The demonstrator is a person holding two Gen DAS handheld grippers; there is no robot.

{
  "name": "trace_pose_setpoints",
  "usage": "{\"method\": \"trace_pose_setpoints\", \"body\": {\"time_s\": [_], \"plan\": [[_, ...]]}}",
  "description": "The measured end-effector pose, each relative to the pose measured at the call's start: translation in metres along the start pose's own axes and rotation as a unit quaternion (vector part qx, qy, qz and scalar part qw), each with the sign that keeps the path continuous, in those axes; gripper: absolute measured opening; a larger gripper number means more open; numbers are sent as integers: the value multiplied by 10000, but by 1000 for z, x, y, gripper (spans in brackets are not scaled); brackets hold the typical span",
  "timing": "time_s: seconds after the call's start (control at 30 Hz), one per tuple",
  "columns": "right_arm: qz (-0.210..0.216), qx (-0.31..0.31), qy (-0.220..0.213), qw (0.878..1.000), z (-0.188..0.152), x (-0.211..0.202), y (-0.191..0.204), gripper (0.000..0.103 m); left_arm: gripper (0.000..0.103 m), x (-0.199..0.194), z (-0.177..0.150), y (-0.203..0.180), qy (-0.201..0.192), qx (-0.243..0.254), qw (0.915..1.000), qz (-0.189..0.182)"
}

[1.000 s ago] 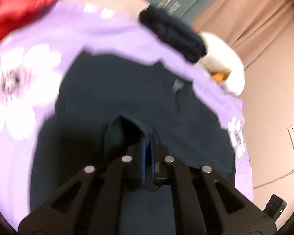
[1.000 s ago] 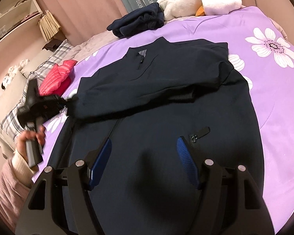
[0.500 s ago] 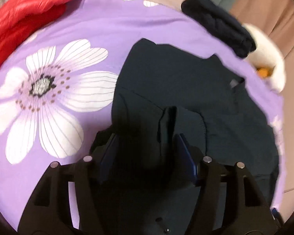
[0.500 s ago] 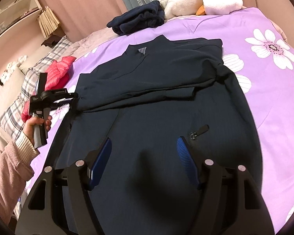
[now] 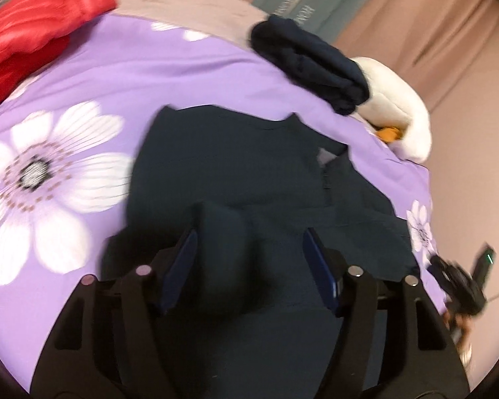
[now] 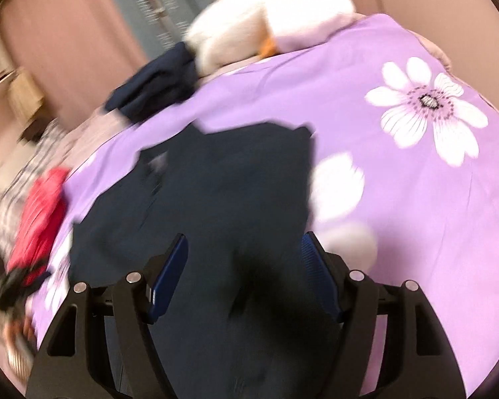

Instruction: Fold large clothes

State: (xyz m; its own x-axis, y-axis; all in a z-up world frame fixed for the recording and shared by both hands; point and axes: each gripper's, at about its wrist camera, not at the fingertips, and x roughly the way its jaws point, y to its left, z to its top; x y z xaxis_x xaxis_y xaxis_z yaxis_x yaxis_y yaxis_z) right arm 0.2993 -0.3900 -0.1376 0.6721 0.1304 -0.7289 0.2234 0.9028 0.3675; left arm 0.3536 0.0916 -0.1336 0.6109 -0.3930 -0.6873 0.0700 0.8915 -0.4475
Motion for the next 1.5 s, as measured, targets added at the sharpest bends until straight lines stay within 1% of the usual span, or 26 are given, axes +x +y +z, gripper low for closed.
{"method": "trace_pose_setpoints", "body": {"time_s": [0.03, 0.1, 0.17, 0.2, 0.23, 0.27, 0.3, 0.33, 0.4, 0.47, 0.53, 0.6, 0.67, 0.7, 0.73, 0.8, 0.9, 0.97, 1.03, 1.1, 1.17, 1.23, 1.3, 1.37, 1.47, 1.5], "plan": [[-133, 16, 26, 9999, 9, 11, -2, 71, 58, 5, 1, -10, -19, 150, 9999, 6], [-382, 142, 187, 9990, 27, 40, -8, 71, 57, 15, 1, -22, -9, 428, 9991, 65], [-331, 325, 481, 9978, 33, 63, -14, 71, 57, 32, -4, -25, 181, 663, 9975, 186], [-246, 281, 651, 9972, 33, 72, -13, 69, 53, 41, -8, -23, 354, 714, 9963, 310], [-273, 154, 714, 9970, 31, 76, -10, 47, 46, 48, -12, -19, 531, 735, 9949, 452], [-507, -78, 731, 9960, 30, 79, -6, 34, 45, 56, -20, -13, 731, 787, 9925, 590], [-719, -318, 653, 9948, 30, 79, -3, 16, 44, 59, -27, -9, 835, 860, 9907, 652], [-763, -390, 580, 9946, 31, 77, -4, 9, 45, 61, -37, -6, 901, 1023, 9884, 671], [-843, -313, 361, 9953, 31, 71, -10, 5, 46, 58, -49, -2, 915, 1171, 9873, 570], [-994, -63, 195, 9948, 33, 70, -21, 4, 46, 55, -54, 3, 966, 1013, 9895, 351], [-1069, 138, 260, 9938, 31, 78, -30, 4, 47, 53, -56, 2, 996, 1005, 9894, 328], [-1180, -78, 332, 9924, 29, 84, -25, 5, 49, 52, -55, 2, 1008, 1016, 9890, 376], [-1236, -363, 171, 9915, 29, 72, -14, 10, 53, 47, -50, 1, 1003, 950, 9889, 553], [-1177, -432, 59, 9921, 30, 63, -9, 18, 67, 43, -48, 1, 935, 953, 9879, 787], [-1039, -585, -157, 9927, 31, 49, -1, 27, 69, 36, -44, -2, 790, 949, 9885, 877], [-752, -1031, -502, 9906, 27, 21, 19, 36, 69, 23, -37, -11, 587, 898, 9921, 646], [-217, -1525, -242, 9878, 11, 12, 49, 38, 70, 19, -29, -39, 303, 1158, 9913, 540], [-124, -1835, -34, 9829, -4, 18, 66, 38, 70, 33, -26, -55, 303, 1321, 9892, 555], [-115, -2113, 169, 9772, -20, 30, 80, 38, 69, 48, -28, -63, 391, 1453, 9860, 723], [-129, -2201, 399, 9746, -33, 41, 84, 38, 69, 70, -36, -63, 580, 1597, 9799, 1048], [-317, -2358, 583, 9695, -53, 50, 80, 38, 69, 82, -47, -53, 766, 1681, 9743, 1288], [-464, -2604, 580, 9626, -73, 51, 74, 38, 70, 85, -56, -42, 764, 1744, 9730, 1303], [-374, -2615, 495, 9632, -86, 41, 66, 38, 70, 78, -62, -37, 663, 1850, 9727, 1234], [-318, -2510, 499, 9662, -87, 31, 57, 38, 70, 68, -62, -32, 682, 1782, 9746, 1173], [-350, -2324, 557, 9704, -78, 20, 52, 38, 70, 57, -60, -27, 613, 1744, 9742, 1298], [-316, -2310, 444, 9714, -73, 12, 54, 38, 72, 54, -59, -26, 543, 1762, 9736, 1347]]}}
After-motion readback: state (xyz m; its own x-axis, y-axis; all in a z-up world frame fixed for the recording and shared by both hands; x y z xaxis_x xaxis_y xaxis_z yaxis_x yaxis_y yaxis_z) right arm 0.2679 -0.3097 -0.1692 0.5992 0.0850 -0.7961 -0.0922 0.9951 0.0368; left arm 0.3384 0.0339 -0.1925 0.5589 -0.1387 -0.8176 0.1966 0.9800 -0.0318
